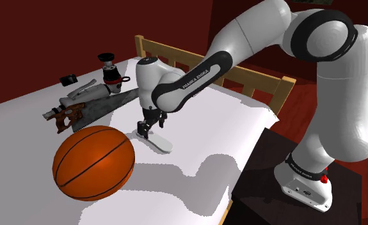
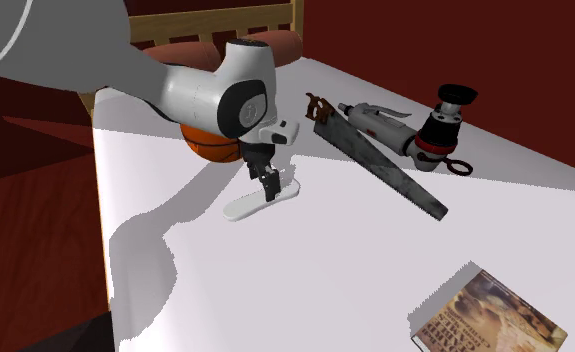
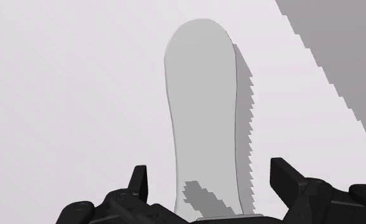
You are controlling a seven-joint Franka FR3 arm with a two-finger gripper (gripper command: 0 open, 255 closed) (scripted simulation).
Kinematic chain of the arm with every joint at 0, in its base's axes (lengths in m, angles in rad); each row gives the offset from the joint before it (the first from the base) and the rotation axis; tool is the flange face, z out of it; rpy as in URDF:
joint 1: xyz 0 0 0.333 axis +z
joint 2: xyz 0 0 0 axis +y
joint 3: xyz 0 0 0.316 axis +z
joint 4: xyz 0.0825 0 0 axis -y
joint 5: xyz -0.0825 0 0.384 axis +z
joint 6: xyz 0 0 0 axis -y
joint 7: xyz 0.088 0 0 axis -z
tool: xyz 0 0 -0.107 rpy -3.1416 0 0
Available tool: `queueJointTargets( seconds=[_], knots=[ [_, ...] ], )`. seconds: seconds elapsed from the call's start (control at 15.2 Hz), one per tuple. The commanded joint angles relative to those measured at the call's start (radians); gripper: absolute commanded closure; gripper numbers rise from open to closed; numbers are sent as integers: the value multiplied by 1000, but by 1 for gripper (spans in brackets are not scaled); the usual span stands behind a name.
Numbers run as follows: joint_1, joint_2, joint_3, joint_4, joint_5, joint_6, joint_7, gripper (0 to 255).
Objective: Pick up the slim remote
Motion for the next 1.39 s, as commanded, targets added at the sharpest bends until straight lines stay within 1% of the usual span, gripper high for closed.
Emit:
queueJointTargets(
  seconds=[0.0,0.33,0.46,0.53,1.12,1.32],
  knots=[
    [7,27,-4,12,-9,15,8,0],
    [15,74,-15,3,-25,69,18,0],
    [15,74,-15,3,-25,69,17,0],
    [15,74,-15,5,-25,68,18,255],
    [15,74,-15,3,-25,69,18,255],
    [11,48,-9,7,-16,40,12,255]
  ],
)
